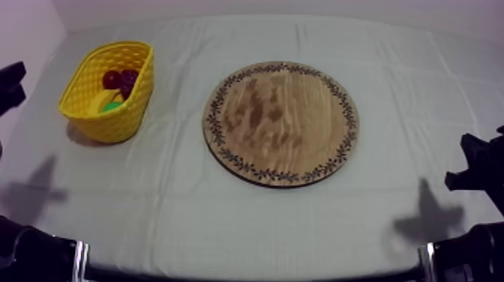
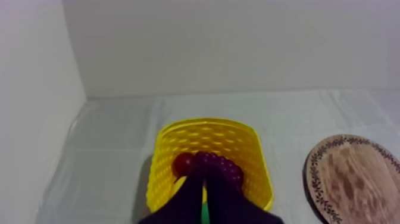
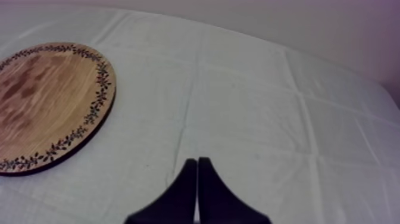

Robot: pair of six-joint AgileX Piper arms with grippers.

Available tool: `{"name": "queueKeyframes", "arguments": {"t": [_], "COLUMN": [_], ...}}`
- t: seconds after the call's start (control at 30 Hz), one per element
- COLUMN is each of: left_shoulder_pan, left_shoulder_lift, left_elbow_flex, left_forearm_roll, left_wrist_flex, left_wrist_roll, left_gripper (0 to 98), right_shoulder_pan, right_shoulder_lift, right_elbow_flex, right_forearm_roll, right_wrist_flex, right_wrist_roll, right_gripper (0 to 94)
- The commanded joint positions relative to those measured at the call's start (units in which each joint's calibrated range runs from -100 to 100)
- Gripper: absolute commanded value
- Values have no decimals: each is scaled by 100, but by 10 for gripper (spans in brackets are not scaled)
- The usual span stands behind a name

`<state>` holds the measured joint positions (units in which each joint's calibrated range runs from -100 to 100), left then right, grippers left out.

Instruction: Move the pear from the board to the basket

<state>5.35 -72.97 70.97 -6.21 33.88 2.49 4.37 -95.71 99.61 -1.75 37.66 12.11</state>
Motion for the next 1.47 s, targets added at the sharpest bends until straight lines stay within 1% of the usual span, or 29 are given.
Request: {"name": "queueKeyframes", "arguments": {"t": [0.0,0.13,0.2,0.37,0.53,0.67,0.73,0.97,1.13,1.3,1.43], "left_shoulder_pan": [-8,-56,-87,-138,-181,-218,-241,-262,-263,-259,-262], "left_shoulder_lift": [-852,-1387,-1601,-2037,-2328,-2584,-2645,-2698,-2702,-2703,-2703], "left_elbow_flex": [907,1765,2102,2647,2849,2887,2896,2903,2903,2903,2903], "left_forearm_roll": [-109,-354,-441,-495,-270,-46,31,113,226,256,259], "left_wrist_flex": [-270,-821,-1021,-1306,-1296,-1034,-907,-744,-511,-430,-393], "left_wrist_roll": [97,285,353,412,238,101,24,-4,-125,-83,-166], "left_gripper": [0,0,0,0,0,0,0,0,0,0,0], "right_shoulder_pan": [0,0,0,0,0,-2,-5,-8,-8,-8,-8], "right_shoulder_lift": [-5,-5,-5,-5,-5,-5,-5,-5,-5,-5,-5], "right_elbow_flex": [5,5,5,5,5,5,5,5,5,5,5], "right_forearm_roll": [2,2,2,2,2,2,2,2,2,2,2], "right_wrist_flex": [0,0,0,0,0,0,0,0,0,0,0], "right_wrist_roll": [-1,0,-1,1,-1,-2,-2,-2,-2,-2,-2], "right_gripper": [3,3,3,3,3,3,3,3,3,3,3]}}
